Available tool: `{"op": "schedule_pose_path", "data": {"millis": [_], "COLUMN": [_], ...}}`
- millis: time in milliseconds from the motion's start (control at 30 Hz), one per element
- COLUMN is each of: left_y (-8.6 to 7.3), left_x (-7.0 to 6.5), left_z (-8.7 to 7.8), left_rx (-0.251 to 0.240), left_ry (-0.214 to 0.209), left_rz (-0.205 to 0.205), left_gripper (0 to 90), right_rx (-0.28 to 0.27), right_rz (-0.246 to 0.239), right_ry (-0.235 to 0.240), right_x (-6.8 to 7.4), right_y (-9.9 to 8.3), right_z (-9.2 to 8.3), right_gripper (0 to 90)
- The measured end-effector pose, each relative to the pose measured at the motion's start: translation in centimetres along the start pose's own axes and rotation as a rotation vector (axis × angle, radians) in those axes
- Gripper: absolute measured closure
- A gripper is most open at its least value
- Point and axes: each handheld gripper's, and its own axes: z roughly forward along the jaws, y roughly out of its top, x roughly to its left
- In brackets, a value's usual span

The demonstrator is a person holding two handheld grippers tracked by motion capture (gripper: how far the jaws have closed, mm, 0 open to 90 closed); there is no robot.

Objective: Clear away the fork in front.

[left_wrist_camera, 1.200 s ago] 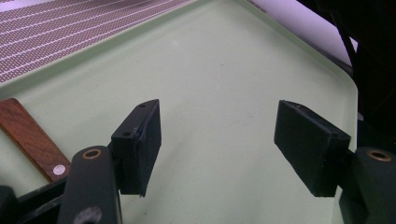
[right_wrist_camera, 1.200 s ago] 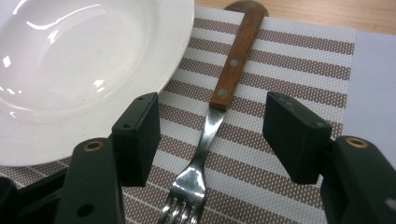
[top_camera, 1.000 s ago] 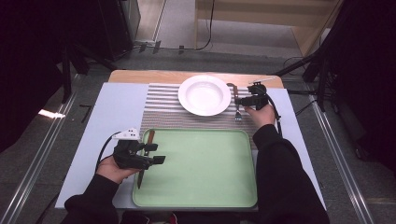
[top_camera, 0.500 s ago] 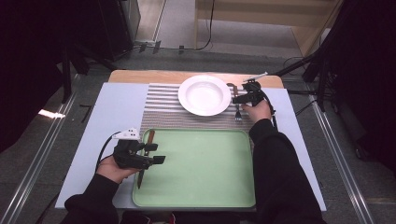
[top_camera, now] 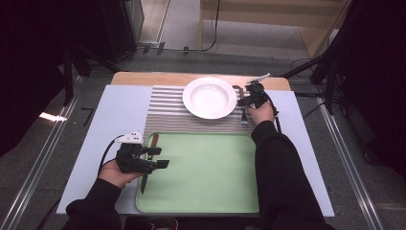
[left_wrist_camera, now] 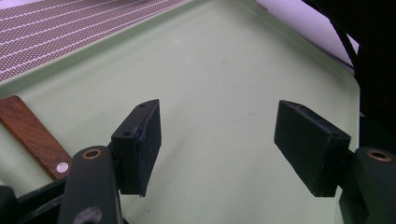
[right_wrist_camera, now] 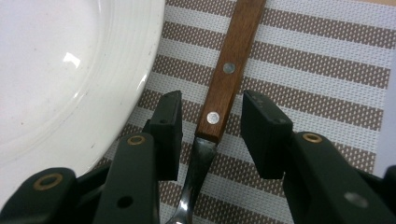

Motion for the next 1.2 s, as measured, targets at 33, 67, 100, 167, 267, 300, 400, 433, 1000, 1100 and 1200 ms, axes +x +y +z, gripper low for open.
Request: {"op": "schedule_pose_path", "data": {"millis": [33, 67, 100, 167, 267, 300, 400, 433, 1000, 1100, 1200], "left_y": [0.0, 0.0, 0.0, 0.0, 0.0, 0.0, 0.0, 0.0, 0.0, 0.0, 0.0], "left_x": [0.0, 0.0, 0.0, 0.0, 0.0, 0.0, 0.0, 0.0, 0.1, 0.1, 0.1], "left_z": [0.0, 0.0, 0.0, 0.1, 0.1, 0.1, 0.1, 0.1, 0.0, 0.0, 0.0], "left_rx": [0.003, 0.003, 0.003, 0.004, 0.003, 0.003, 0.002, 0.003, 0.002, 0.004, 0.005], "left_ry": [0.001, 0.002, 0.002, 0.002, 0.003, 0.003, 0.003, 0.004, 0.01, 0.012, 0.011], "left_rz": [0.0, -0.001, 0.0, 0.001, 0.002, 0.002, 0.002, 0.002, 0.0, 0.002, 0.003], "left_gripper": [31.4, 31.5, 31.5, 31.5, 31.5, 31.5, 31.5, 31.5, 31.5, 31.4, 31.5], "right_rx": [-0.001, 0.001, 0.0, 0.002, -0.003, -0.004, -0.016, -0.023, -0.048, -0.055, -0.06], "right_rz": [0.0, 0.001, 0.001, -0.003, -0.005, 0.007, 0.023, 0.023, 0.088, 0.09, 0.083], "right_ry": [-0.004, -0.009, -0.016, -0.041, -0.069, -0.069, -0.077, -0.084, -0.133, -0.128, -0.125], "right_x": [0.1, 0.2, 0.3, 0.6, 0.8, 0.7, 0.8, 0.9, 1.5, 1.4, 1.4], "right_y": [0.0, 0.0, 0.0, 0.0, -0.1, -0.1, -0.2, -0.3, -0.7, -0.8, -0.9], "right_z": [0.0, 0.0, 0.1, 0.1, 0.1, 0.1, 0.2, 0.2, 0.3, 0.3, 0.3], "right_gripper": [58.7, 59.9, 60.6, 62.4, 66.8, 67.7, 68.1, 68.2, 75.2, 75.3, 75.5]}}
